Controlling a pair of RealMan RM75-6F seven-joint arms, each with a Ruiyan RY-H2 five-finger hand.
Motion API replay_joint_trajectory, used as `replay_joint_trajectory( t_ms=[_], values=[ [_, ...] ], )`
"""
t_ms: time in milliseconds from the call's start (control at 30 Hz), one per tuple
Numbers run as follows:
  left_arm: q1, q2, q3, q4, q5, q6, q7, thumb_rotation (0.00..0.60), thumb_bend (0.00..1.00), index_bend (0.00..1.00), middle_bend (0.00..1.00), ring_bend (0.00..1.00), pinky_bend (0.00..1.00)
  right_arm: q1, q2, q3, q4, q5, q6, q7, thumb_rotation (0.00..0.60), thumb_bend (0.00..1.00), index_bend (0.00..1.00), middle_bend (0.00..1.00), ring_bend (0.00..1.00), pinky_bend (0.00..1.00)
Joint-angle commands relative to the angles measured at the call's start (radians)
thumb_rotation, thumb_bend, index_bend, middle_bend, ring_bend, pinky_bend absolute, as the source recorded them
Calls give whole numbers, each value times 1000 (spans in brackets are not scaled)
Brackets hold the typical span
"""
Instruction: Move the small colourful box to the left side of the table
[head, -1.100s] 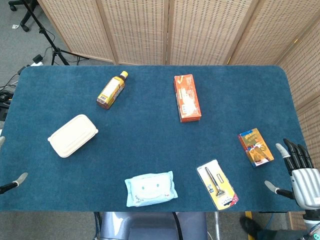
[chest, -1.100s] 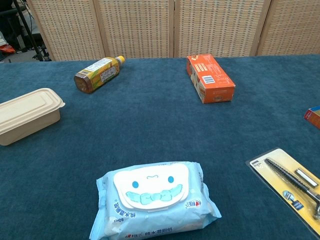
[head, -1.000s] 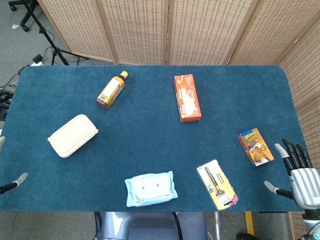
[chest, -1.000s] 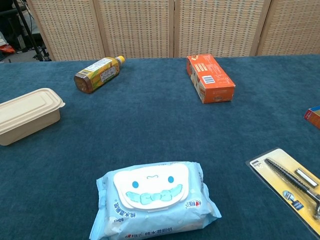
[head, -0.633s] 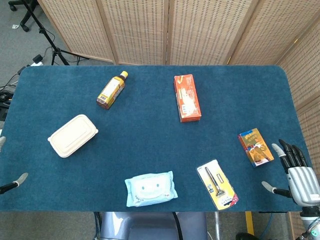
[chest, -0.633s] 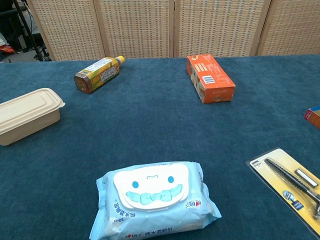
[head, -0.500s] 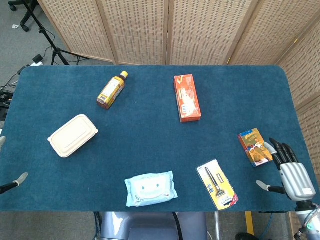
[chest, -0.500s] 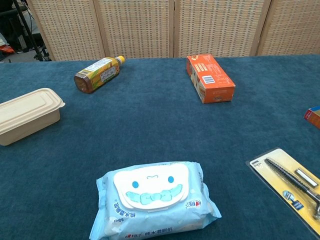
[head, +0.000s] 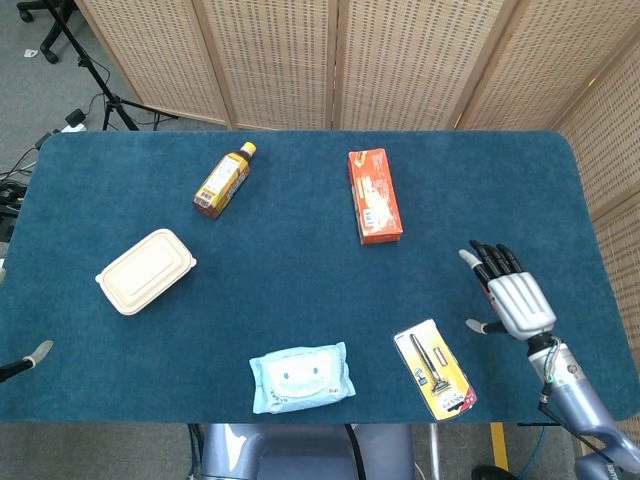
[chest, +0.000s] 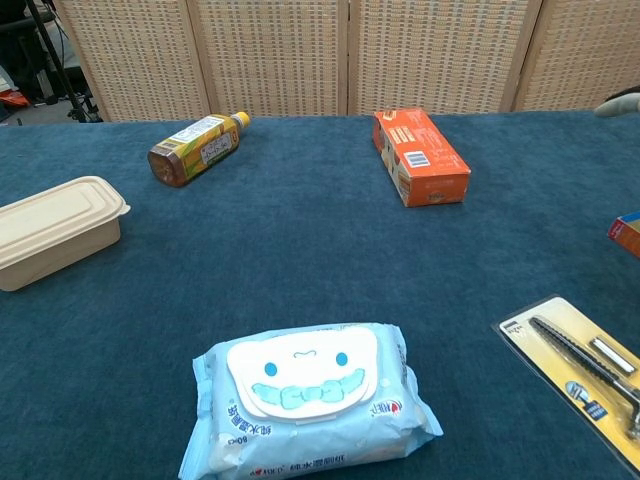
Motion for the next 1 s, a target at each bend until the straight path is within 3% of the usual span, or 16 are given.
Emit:
replay_joint_trajectory(
  t_ms=[33,400,833,900,1000],
  values=[
    [-3,-1,-4,1,-10,-8,2,600,0,0,0,0,0,49,-93,26,101,68,-47,-95,600,0,0,0,0,0],
    [4,2,-9,-1,-16,0,-2,600,0,0,0,0,0,100,-230,38,332,329,-209,-255,600,0,0,0,0,0],
    [4,-5,-3,0,-1,1,14,600,0,0,0,0,0,96,-184,45,392,479,-342,-177,600,0,0,0,0,0],
    [2,-7,-1,-2,1,-2,18,600,0,0,0,0,0,97,-184,50,405,482,-364,-136,600,0,0,0,54,34],
    [3,-7,-4,-3,-1,0,15,600,0,0,0,0,0,101,-194,52,429,458,-378,-77,600,0,0,45,274,203]
  ],
)
